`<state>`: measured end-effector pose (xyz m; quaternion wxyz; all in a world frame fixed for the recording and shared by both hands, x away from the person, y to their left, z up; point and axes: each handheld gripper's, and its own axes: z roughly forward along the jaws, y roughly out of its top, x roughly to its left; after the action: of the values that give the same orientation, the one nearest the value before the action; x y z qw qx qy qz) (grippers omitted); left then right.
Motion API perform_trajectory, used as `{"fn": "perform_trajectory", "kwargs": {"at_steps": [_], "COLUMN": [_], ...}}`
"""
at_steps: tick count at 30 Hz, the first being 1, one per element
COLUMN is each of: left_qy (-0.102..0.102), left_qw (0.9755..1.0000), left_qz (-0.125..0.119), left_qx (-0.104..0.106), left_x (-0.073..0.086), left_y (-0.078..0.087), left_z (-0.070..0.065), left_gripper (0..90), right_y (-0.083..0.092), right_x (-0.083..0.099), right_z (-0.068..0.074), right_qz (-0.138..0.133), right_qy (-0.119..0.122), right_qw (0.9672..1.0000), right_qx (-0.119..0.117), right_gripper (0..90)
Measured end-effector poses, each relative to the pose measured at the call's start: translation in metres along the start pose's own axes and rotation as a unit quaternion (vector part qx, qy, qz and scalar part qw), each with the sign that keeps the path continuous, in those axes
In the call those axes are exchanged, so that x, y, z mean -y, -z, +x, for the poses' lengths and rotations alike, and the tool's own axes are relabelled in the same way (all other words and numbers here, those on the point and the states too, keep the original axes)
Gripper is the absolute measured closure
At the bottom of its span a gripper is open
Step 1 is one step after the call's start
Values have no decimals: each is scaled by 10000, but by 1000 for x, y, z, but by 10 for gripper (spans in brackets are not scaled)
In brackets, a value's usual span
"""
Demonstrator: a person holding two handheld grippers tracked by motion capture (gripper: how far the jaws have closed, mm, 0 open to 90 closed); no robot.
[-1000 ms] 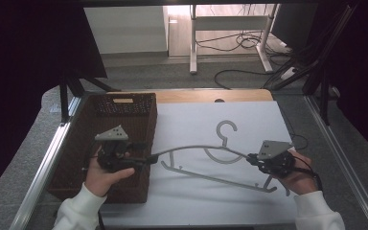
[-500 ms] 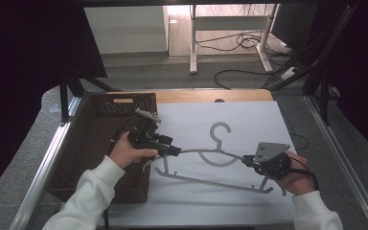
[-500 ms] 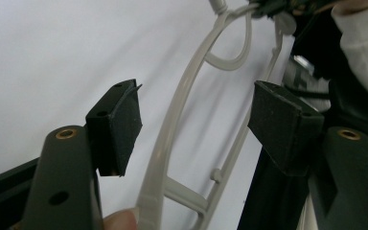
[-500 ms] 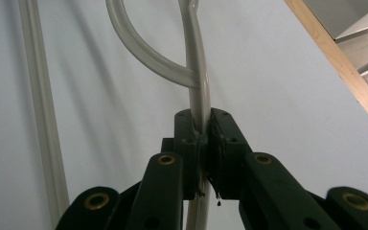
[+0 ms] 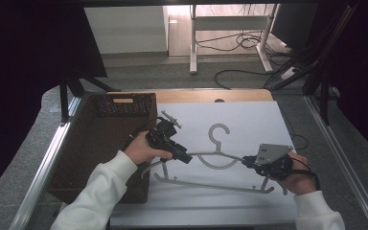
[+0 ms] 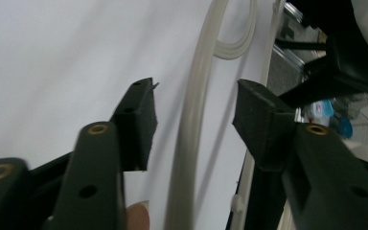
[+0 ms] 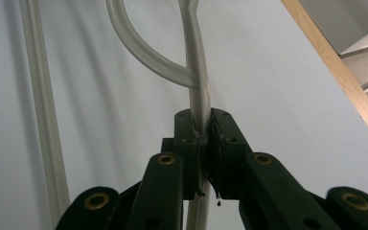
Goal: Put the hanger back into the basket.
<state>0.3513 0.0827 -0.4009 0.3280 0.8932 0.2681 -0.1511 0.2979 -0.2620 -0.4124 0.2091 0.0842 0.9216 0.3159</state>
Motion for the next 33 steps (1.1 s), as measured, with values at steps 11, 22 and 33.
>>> {"fn": "perform_trajectory", "kwargs": {"at_steps": [11, 22, 33], "left_qy": [45, 108, 81], "left_qw": [9989, 9989, 9977], "left_qz": [82, -227, -638], "left_qx": [467, 398, -218], "left_x": [1, 4, 7], "left_y": [-8, -2, 16], "left_z": [-2, -4, -7], "left_gripper": [811, 814, 813], "right_y": [2, 0, 27], "right_x": [3, 8, 12], "right_z": [-2, -6, -13], "right_qz": [-118, -238, -891], "right_qy": [-15, -315, -1038], "right_qw": [9998, 9989, 9888], "right_qx": [-145, -233, 595], "right_gripper": [818, 783, 464]}}
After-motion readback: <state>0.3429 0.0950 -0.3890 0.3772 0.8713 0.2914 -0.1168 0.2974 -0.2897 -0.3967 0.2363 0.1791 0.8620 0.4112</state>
